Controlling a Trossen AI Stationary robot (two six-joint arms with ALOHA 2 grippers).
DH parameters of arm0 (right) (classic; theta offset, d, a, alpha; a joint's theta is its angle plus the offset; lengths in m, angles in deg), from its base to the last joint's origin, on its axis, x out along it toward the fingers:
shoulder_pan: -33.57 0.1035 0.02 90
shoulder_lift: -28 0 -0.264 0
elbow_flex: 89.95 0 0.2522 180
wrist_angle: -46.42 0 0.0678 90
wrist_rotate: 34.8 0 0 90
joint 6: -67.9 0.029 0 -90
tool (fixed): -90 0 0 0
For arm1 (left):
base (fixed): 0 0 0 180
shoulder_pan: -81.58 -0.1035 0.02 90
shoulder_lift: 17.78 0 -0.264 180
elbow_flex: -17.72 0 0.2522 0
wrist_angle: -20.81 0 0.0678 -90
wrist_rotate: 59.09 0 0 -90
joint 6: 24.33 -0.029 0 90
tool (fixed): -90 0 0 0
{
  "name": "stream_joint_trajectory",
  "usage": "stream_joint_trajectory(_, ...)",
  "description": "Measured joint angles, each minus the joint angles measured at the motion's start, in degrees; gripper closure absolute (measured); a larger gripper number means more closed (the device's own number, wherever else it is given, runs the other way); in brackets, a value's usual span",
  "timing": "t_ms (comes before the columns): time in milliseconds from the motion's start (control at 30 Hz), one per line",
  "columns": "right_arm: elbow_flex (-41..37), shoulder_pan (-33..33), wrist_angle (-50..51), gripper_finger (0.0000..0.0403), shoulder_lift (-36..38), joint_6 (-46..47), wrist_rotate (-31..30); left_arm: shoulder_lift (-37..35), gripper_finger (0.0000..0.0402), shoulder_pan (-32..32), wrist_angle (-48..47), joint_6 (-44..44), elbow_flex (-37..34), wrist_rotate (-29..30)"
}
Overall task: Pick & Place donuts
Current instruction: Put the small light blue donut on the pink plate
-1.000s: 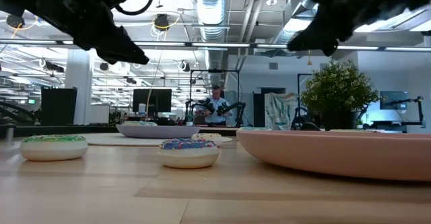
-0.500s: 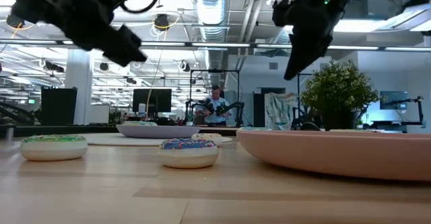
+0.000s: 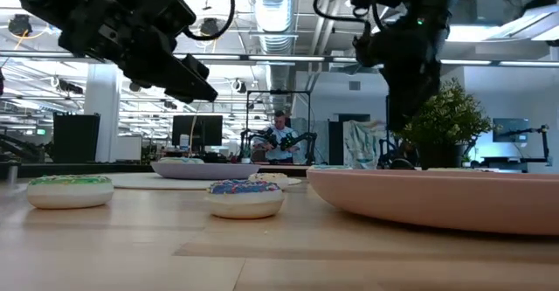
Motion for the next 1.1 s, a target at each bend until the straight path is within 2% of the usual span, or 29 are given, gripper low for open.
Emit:
stream_joint_trajectory(133, -0.4, 1.3, 0.4, 0.0241, -0.7, 0.7, -0.1, -3.3, 0.0270, -3.0, -0.4, 0.1, -2.9, -0.4)
stream_joint_trajectory(333, -2.5, 2.6, 0.9, 0.0179, -0.6, 7.2, -1.5, -14.9, 0.0270, -5.4, 15.3, 6.3, -17.3, 0.0)
stream_joint_trajectory(433, -2.6, 2.4, 0.2, 0.0160, -0.7, 10.6, -1.9, -20.8, 0.0270, -5.0, 16.7, 8.8, -22.2, 1.3)
stream_joint_trajectory(567, -2.7, 1.6, -2.0, 0.0149, -3.2, 11.6, -1.3, -26.6, 0.0270, -5.0, 16.0, 9.5, -23.9, 3.7)
stream_joint_trajectory(800, -2.5, 0.5, -3.5, 0.0147, -8.6, 15.1, 2.6, -32.6, 0.0270, -4.7, 11.3, 9.7, -23.8, 2.8)
stream_joint_trajectory(1100, -2.5, 0.6, -5.8, 0.0147, -10.0, 16.0, 3.0, -35.0, 0.0270, -4.6, 7.6, 10.5, -23.7, 2.8)
